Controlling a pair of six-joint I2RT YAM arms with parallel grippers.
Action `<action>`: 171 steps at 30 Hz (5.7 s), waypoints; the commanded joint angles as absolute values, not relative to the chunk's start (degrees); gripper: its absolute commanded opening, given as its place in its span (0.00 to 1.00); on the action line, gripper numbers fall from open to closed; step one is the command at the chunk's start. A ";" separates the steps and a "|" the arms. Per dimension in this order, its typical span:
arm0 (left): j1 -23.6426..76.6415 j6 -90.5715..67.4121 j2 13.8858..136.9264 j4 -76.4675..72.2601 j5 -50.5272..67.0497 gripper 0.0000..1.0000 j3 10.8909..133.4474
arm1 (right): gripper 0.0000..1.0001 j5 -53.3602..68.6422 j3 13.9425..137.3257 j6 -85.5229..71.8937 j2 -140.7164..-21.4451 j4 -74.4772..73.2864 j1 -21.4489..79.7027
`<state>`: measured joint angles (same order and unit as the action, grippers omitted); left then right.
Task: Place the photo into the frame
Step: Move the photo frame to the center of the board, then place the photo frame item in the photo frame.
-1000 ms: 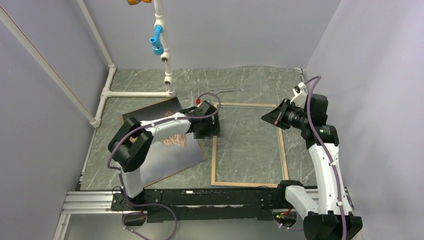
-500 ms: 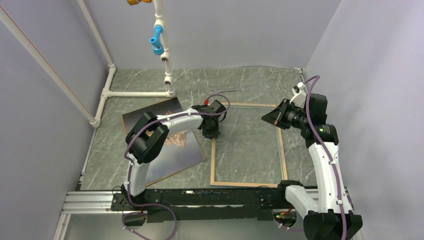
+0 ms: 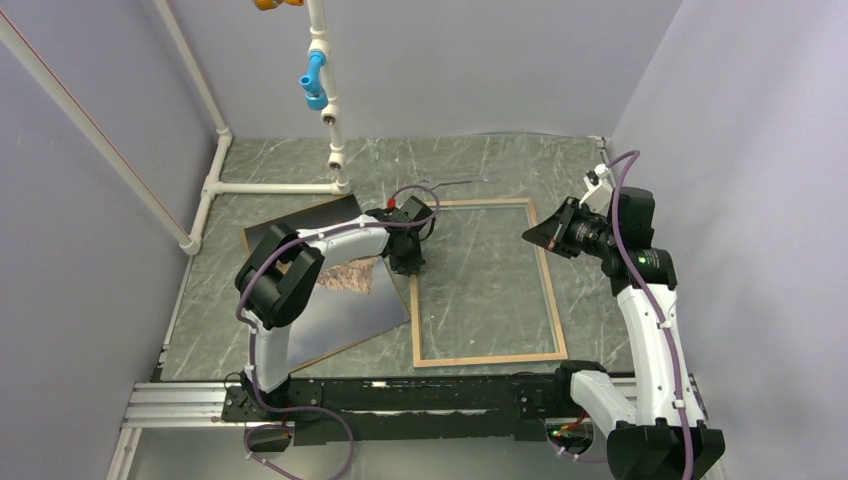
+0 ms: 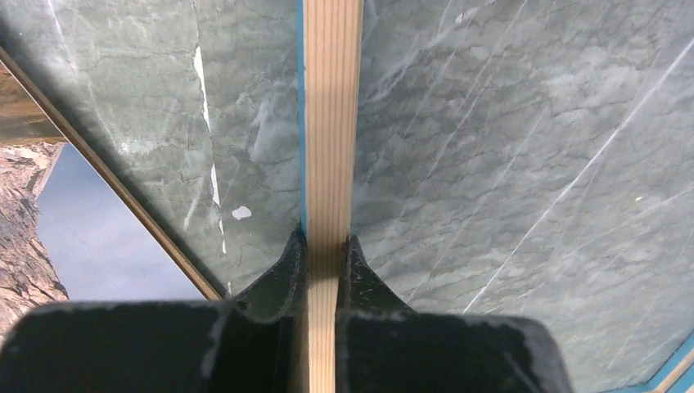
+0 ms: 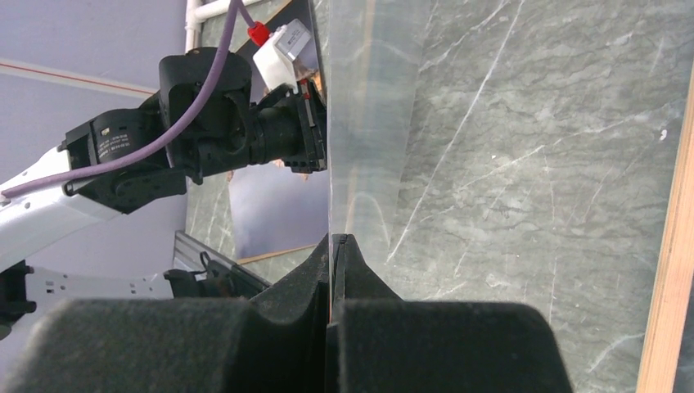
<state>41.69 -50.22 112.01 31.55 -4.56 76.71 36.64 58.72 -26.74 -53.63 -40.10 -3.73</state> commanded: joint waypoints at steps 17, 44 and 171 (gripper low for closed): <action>40.31 -48.83 93.05 15.41 7.90 0.76 57.58 | 0.00 48.23 51.87 -33.68 -51.51 -23.22 -3.87; 41.32 -48.34 87.19 18.56 1.90 0.49 51.12 | 0.00 45.90 44.64 -39.75 -50.94 -13.82 -3.82; 44.74 -46.56 101.34 29.32 -2.11 0.29 61.85 | 0.39 39.71 39.73 -29.27 -63.05 -20.77 -3.51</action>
<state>44.31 -47.37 99.57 28.53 -1.37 60.53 38.98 38.92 -31.18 -61.63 -20.43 -3.95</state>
